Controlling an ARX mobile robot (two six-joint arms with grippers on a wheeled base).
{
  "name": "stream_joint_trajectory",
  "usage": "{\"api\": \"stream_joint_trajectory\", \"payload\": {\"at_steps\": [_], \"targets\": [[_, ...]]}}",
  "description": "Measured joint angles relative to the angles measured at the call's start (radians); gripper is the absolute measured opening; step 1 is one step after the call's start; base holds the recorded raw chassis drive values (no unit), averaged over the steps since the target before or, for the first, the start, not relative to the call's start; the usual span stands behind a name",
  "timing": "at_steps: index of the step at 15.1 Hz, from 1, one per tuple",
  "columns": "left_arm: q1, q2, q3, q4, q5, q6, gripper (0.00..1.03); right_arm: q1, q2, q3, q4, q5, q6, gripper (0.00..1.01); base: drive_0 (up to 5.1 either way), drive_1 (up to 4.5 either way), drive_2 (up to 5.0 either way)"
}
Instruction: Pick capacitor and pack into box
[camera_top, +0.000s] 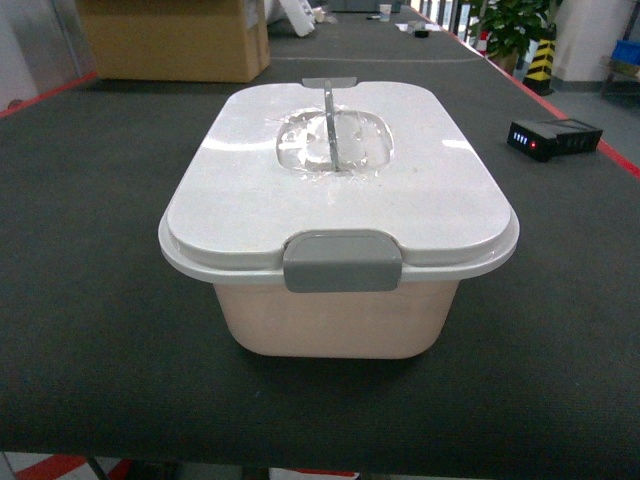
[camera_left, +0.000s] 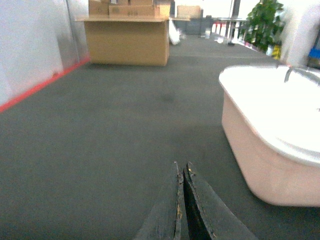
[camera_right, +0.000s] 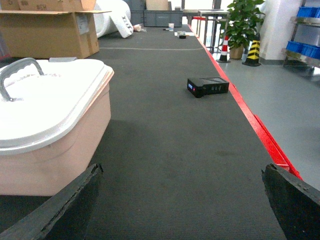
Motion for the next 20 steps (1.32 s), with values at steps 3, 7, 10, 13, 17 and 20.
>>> {"api": "stream_joint_trajectory", "payload": {"at_steps": [3, 7, 10, 13, 17, 20], "targets": [[0.000, 0.001, 0.000, -0.011, -0.001, 0.000, 0.02, 0.000, 0.000, 0.000, 0.000, 0.000, 0.000, 0.98, 0.0, 0.00, 0.0], [0.000, 0.001, 0.000, -0.014, -0.001, -0.001, 0.37, 0.000, 0.000, 0.000, 0.000, 0.000, 0.000, 0.98, 0.0, 0.00, 0.0], [0.000, 0.001, 0.000, -0.014, -0.001, -0.001, 0.74, 0.000, 0.000, 0.000, 0.000, 0.000, 0.000, 0.98, 0.0, 0.00, 0.0], [0.000, 0.001, 0.000, -0.014, -0.001, 0.000, 0.98, 0.000, 0.000, 0.000, 0.000, 0.000, 0.000, 0.98, 0.0, 0.00, 0.0], [0.000, 0.001, 0.000, -0.014, -0.001, 0.000, 0.98, 0.000, 0.000, 0.000, 0.000, 0.000, 0.000, 0.98, 0.0, 0.00, 0.0], [0.000, 0.001, 0.000, -0.014, -0.001, 0.000, 0.98, 0.000, 0.000, 0.000, 0.000, 0.000, 0.000, 0.98, 0.0, 0.00, 0.0]]}}
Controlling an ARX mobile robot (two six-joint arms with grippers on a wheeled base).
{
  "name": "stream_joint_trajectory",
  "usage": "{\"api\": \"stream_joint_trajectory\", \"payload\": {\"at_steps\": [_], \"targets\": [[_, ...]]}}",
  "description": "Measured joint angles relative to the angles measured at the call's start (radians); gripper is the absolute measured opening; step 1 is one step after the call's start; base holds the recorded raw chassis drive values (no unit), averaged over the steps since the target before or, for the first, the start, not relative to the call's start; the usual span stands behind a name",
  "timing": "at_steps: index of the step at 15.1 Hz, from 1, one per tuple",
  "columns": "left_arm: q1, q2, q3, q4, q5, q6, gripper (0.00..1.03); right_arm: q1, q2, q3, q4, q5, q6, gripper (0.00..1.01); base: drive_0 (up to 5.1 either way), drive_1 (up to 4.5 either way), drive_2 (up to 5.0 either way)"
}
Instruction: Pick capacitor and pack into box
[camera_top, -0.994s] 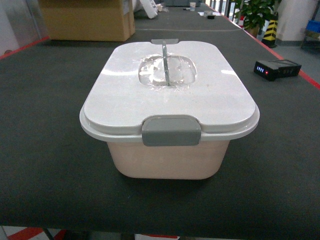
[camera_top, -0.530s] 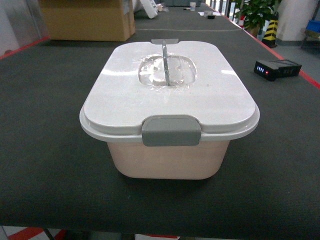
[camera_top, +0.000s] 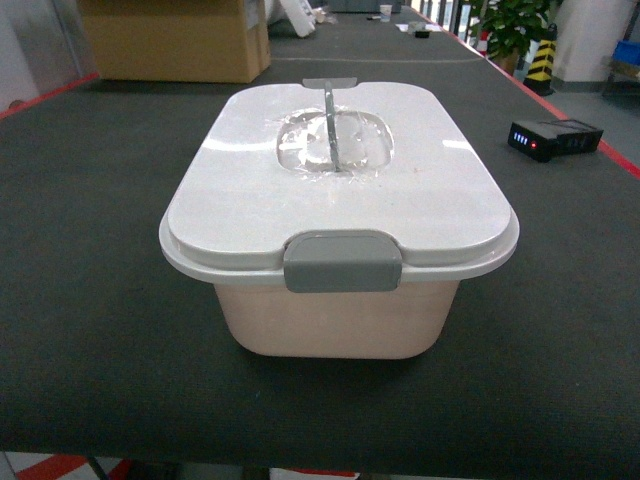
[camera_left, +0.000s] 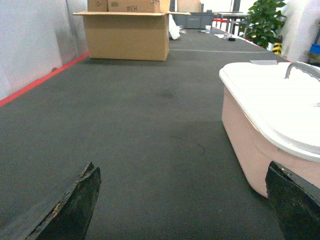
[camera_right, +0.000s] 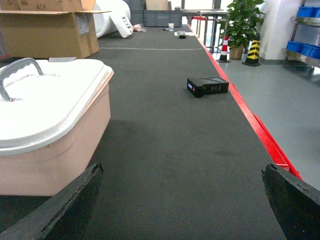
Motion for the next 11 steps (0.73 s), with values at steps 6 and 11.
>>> {"api": "stream_joint_trajectory", "payload": {"at_steps": [6, 11], "targets": [[0.000, 0.000, 0.000, 0.000, 0.000, 0.000, 0.98, 0.000, 0.000, 0.000, 0.000, 0.000, 0.000, 0.98, 0.0, 0.00, 0.0], [0.000, 0.000, 0.000, 0.000, 0.000, 0.000, 0.98, 0.000, 0.000, 0.000, 0.000, 0.000, 0.000, 0.98, 0.0, 0.00, 0.0]]}}
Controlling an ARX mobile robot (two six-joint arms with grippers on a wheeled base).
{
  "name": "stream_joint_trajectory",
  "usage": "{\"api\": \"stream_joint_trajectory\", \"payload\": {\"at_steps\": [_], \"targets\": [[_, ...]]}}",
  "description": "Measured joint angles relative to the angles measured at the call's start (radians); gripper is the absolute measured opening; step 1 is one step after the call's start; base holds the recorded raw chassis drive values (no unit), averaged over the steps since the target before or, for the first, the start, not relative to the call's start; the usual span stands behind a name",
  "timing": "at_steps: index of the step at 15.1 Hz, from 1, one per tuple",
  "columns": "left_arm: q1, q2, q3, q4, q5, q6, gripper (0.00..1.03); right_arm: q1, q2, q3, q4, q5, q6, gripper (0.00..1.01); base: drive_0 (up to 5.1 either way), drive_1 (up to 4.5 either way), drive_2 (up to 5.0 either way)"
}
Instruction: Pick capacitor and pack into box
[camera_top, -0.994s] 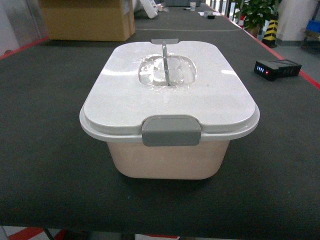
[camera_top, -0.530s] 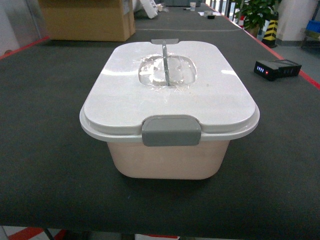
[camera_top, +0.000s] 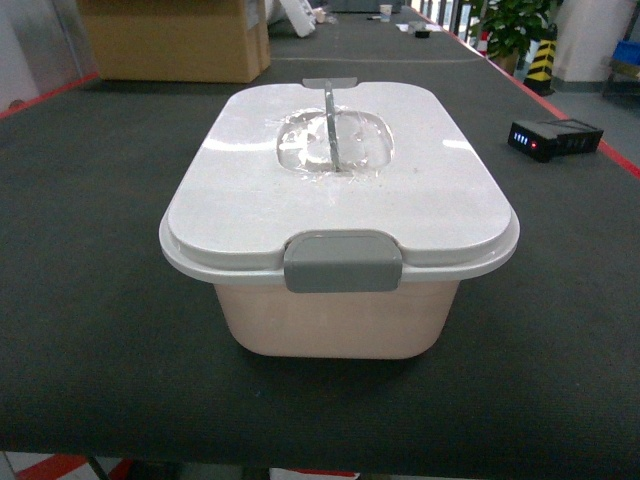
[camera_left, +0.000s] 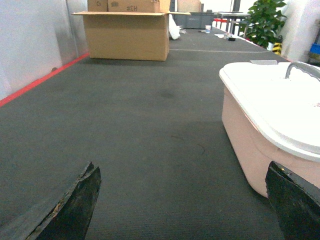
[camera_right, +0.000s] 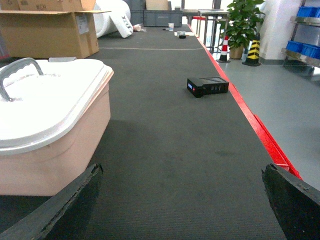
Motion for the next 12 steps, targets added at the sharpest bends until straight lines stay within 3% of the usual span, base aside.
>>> {"api": "stream_joint_trajectory", "payload": {"at_steps": [12], "targets": [[0.000, 0.000, 0.000, 0.000, 0.000, 0.000, 0.98, 0.000, 0.000, 0.000, 0.000, 0.000, 0.000, 0.98, 0.0, 0.00, 0.0]]}}
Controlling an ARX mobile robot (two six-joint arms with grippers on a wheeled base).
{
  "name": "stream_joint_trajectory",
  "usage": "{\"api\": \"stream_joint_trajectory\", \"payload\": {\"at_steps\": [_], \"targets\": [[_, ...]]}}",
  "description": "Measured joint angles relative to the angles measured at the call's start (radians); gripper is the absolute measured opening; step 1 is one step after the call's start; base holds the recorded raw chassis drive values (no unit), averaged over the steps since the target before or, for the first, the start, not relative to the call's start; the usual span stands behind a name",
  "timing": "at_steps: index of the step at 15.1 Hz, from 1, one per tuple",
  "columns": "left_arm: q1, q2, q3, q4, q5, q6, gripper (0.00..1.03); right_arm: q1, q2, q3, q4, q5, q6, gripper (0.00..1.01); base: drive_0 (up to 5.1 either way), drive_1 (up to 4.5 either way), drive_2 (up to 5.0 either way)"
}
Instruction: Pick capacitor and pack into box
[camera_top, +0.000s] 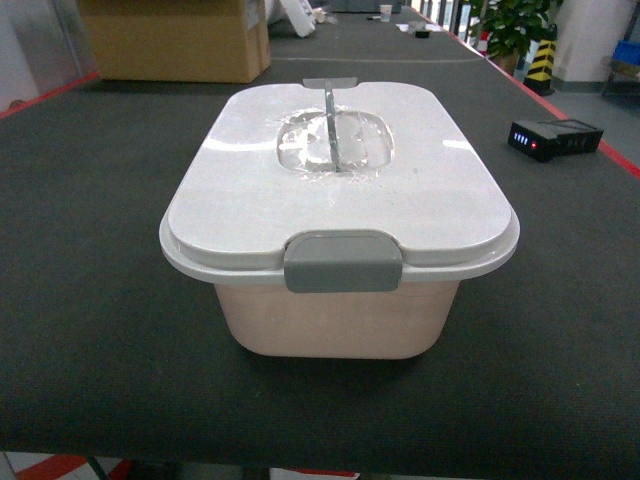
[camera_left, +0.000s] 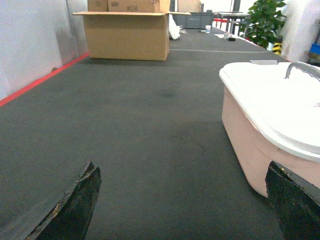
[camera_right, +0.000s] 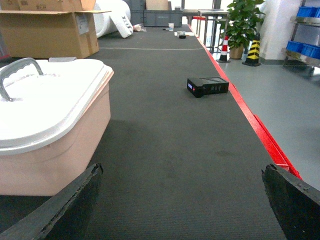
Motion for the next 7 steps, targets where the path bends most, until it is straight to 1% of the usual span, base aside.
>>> {"api": "stream_joint_trajectory", "payload": {"at_steps": [7], "targets": [[0.000, 0.000, 0.000, 0.000, 0.000, 0.000, 0.98, 0.000, 0.000, 0.000, 0.000, 0.000, 0.000, 0.98, 0.0, 0.00, 0.0]]}}
